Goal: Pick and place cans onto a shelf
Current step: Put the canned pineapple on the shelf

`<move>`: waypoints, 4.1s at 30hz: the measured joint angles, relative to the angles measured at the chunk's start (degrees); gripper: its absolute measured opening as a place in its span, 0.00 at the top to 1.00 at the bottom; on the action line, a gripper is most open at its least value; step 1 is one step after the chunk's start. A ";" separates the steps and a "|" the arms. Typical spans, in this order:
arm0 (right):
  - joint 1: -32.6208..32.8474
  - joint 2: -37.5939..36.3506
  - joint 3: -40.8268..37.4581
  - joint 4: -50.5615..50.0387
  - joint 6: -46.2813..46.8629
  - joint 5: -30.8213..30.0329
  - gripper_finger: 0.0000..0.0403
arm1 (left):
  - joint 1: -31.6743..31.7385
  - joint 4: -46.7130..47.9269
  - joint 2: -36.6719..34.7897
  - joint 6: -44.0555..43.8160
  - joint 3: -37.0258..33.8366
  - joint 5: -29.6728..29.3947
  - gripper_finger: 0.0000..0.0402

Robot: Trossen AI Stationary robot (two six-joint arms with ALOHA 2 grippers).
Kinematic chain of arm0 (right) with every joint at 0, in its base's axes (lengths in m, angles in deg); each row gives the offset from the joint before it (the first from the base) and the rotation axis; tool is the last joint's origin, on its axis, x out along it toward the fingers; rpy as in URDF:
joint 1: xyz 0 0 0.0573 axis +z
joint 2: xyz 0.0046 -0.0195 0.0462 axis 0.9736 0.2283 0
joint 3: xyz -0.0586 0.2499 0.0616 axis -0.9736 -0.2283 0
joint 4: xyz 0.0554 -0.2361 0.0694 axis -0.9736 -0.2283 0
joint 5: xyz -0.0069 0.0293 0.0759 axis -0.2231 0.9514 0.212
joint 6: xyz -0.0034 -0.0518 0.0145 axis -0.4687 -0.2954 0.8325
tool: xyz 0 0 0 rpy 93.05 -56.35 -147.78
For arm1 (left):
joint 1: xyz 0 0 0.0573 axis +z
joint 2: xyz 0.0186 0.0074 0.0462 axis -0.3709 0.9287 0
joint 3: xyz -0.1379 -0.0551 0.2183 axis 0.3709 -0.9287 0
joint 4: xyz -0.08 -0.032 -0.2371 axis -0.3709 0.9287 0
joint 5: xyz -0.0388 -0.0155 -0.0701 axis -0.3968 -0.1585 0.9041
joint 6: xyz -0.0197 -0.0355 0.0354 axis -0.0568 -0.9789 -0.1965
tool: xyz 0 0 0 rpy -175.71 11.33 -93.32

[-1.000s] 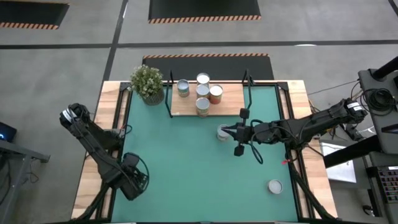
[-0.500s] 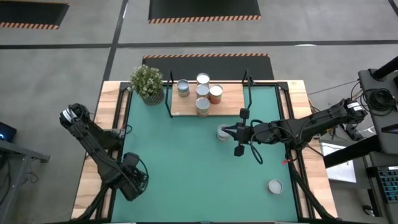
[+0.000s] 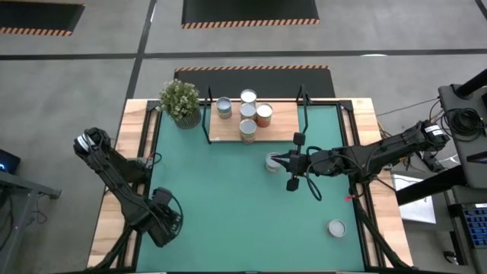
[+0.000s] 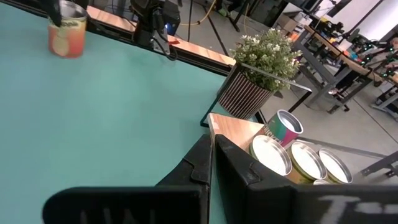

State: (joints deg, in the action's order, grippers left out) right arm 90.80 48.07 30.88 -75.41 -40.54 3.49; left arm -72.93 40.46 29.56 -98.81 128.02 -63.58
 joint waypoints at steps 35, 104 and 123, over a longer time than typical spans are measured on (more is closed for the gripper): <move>7.44 -12.53 -2.22 -7.32 3.55 -0.28 0.98 | 36.98 9.99 27.67 115.76 64.30 -20.03 0.23; 14.01 -16.41 -2.78 -9.86 3.93 -0.59 0.98 | 61.88 -14.81 49.39 132.19 74.23 -15.05 0.12; 13.99 -16.37 -2.78 -10.62 4.60 -0.58 0.98 | 51.76 -8.19 39.37 130.06 73.64 -29.19 0.12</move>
State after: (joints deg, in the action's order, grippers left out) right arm 104.79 31.69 28.11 -86.02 -35.93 2.91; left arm -21.17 32.27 68.93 31.25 201.66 -92.77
